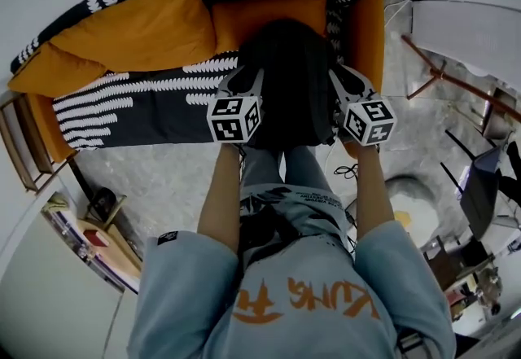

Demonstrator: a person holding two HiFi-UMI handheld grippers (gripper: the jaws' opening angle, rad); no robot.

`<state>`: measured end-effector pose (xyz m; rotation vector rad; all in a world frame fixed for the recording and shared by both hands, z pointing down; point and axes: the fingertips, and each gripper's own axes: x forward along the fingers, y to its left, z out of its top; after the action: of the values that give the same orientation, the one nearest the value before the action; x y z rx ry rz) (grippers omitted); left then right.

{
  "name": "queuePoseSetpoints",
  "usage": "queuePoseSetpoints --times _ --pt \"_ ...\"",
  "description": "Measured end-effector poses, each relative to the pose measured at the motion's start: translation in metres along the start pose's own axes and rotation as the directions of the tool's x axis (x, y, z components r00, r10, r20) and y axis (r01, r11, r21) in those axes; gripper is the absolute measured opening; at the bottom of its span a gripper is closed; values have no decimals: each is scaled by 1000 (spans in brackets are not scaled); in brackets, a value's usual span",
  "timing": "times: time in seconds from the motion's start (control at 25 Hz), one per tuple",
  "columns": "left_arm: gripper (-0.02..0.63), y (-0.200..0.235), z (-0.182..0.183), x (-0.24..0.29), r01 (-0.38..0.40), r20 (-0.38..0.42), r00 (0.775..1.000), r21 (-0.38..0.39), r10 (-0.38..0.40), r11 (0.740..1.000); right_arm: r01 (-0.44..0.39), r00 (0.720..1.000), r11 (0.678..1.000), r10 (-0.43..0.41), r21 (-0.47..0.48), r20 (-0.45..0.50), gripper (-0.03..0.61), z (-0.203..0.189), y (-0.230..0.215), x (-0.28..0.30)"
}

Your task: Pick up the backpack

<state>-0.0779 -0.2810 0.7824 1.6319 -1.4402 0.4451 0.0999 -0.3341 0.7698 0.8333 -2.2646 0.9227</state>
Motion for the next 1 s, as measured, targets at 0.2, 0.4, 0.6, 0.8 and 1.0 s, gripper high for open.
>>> queuePoseSetpoints --times 0.2,0.4,0.6,0.8,1.0 --pt "166 25 -1 30 8 -17 1000 -26 -9 1000 -27 998 1000 27 14 -50 119 -7 -22 36" --pt "223 37 -6 52 61 -48 997 -91 -65 994 -87 989 995 93 56 -114 168 -19 -33 61" --pt "252 40 -15 73 159 -98 979 -163 -177 974 -157 970 982 173 104 -169 190 -29 -35 80" --pt "250 33 -17 90 285 -122 940 -239 -320 928 -196 952 969 224 148 -207 192 -35 -44 96" --pt "244 28 -17 102 315 -157 927 -163 -340 935 -235 930 951 280 200 -237 184 -44 -38 112"
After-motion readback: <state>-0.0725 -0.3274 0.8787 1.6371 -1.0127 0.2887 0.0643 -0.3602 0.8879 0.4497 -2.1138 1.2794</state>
